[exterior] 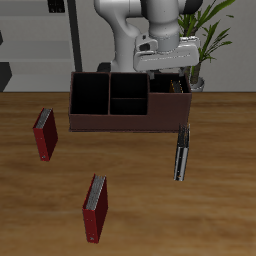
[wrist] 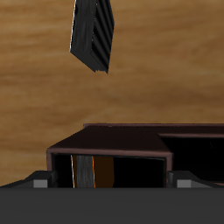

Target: Place the orange book into the back desk caddy's right compartment and place the left red book into the back desk caddy's right compartment

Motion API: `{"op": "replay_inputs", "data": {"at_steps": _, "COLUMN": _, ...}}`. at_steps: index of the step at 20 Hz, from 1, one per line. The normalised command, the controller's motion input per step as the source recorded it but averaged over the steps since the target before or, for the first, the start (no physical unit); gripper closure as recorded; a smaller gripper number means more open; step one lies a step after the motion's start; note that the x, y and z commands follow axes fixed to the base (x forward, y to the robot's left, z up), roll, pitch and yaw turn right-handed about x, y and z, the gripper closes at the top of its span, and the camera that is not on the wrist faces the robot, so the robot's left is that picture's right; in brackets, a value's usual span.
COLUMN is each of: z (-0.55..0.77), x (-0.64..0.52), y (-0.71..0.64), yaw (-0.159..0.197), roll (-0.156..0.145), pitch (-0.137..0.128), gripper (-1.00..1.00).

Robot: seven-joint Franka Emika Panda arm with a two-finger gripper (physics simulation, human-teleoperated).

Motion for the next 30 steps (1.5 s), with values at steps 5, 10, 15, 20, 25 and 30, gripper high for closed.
{"op": "replay_inputs", "data": {"at_steps": 5, "z": 0.18, "x": 0.22, "y": -0.32, "yaw": 0.026, "roll": -0.050, "pitch": -0.038, "gripper": -1.00}}
{"op": "replay_inputs", "data": {"at_steps": 10, "z": 0.20, "x": 0.28, "y": -0.32, "yaw": 0.027, "roll": -0.061, "pitch": -0.026, "gripper": -1.00}}
{"op": "replay_inputs", "data": {"at_steps": 15, "z": 0.18, "x": 0.21, "y": -0.22, "yaw": 0.003, "roll": -0.039, "pitch": -0.010, "gripper": -1.00}}
{"op": "replay_inputs", "data": {"at_steps": 20, "z": 0.20, "x": 0.24, "y": -0.19, "yaw": 0.025, "roll": -0.031, "pitch": -0.008, "gripper": -1.00}}
{"op": "replay_inputs", "data": {"at_steps": 25, "z": 0.22, "x": 0.26, "y": -0.21, "yaw": 0.018, "roll": -0.058, "pitch": -0.002, "gripper": -1.00}}
{"op": "replay_inputs", "data": {"at_steps": 30, "z": 0.15, "x": 0.15, "y": -0.11, "yaw": 0.022, "roll": -0.022, "pitch": -0.018, "gripper": -1.00}}
